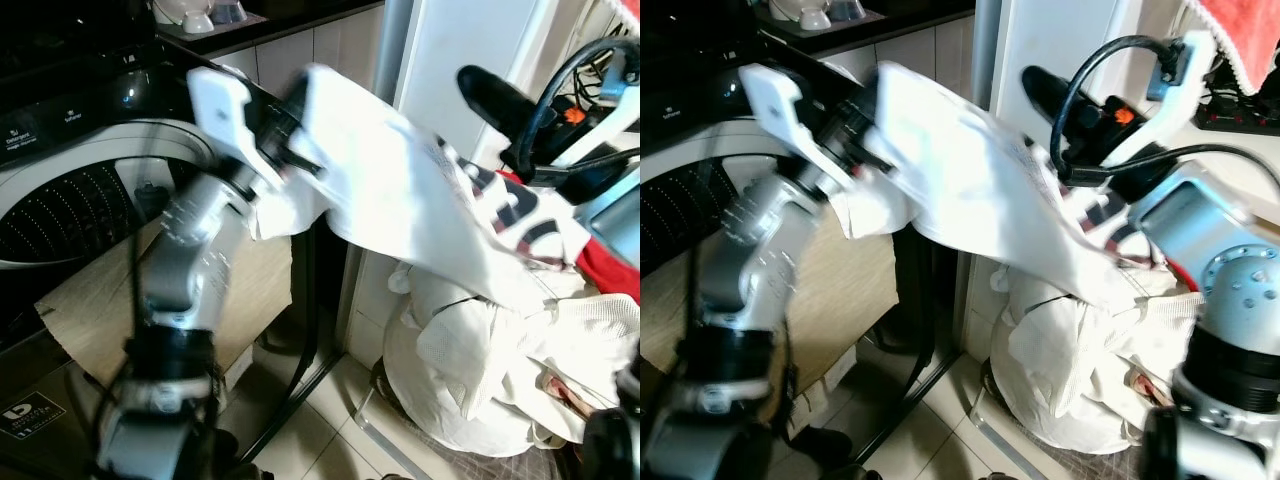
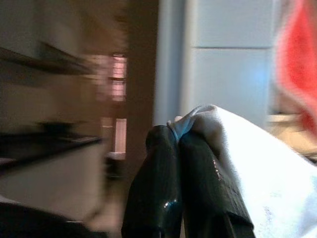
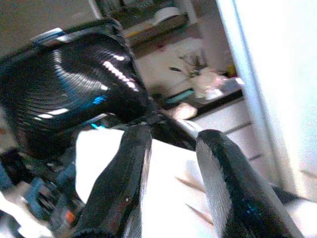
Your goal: Clothes washing
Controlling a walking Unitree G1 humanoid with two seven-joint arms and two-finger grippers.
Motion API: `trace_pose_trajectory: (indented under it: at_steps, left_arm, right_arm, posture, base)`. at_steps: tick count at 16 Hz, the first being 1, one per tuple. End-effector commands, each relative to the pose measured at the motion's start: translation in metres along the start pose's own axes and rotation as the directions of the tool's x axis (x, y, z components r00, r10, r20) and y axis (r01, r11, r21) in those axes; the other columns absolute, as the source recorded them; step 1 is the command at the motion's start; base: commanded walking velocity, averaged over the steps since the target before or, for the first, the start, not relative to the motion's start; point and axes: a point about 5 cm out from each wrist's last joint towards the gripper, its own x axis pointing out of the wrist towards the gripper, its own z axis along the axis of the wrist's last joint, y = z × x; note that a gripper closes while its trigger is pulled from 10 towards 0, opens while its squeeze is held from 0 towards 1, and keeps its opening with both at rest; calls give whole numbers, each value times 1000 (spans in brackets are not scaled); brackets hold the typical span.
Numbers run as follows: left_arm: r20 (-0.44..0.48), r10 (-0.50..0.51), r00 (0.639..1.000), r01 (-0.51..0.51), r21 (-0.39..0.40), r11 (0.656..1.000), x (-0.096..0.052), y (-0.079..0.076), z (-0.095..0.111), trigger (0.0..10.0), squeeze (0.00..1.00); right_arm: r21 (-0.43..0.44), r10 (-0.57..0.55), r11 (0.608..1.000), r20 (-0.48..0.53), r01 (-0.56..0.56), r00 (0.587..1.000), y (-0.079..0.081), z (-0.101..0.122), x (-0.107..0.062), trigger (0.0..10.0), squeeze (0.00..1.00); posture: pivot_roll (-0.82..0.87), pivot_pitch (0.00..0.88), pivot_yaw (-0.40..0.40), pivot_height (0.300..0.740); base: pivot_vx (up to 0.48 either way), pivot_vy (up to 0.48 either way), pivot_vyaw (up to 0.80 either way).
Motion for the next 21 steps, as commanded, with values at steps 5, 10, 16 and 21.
trace_pose_trajectory:
  at_steps: [5, 10, 16, 21]
  left_arm:
    - [650, 354, 672, -734, 524, 431, -9, 104, 185, 0, 0]
    - [159, 509, 846, -443, 740, 506, 7, 134, 86, 0, 0]
    - [-431, 653, 623, -215, 708, 673, -34, 162, -5, 10000, 1000]
    - [-483, 609, 629, -223, 638, 737, -32, 169, 14, 10000, 1000]
  right_arm:
    - [-85, 71, 993, -92, -79, 993, 18, -19, 3, 10000, 0]
    - [-137, 102, 983, -143, -122, 984, 27, -33, 10, 10000, 0]
    - [-215, 159, 945, -360, -247, 919, 44, -68, 2, 10000, 0]
    - [-241, 128, 942, -384, -233, 914, 39, -72, 4, 10000, 0]
  posture:
    - [-91, 0, 9, 740]
    - [-97, 0, 14, 740]
    - [-108, 0, 14, 740]
    - [-101, 0, 8, 740]
  base:
    - [0, 0, 0]
    - [0, 0, 0]
    - [0, 0, 0]
    - [0, 0, 0]
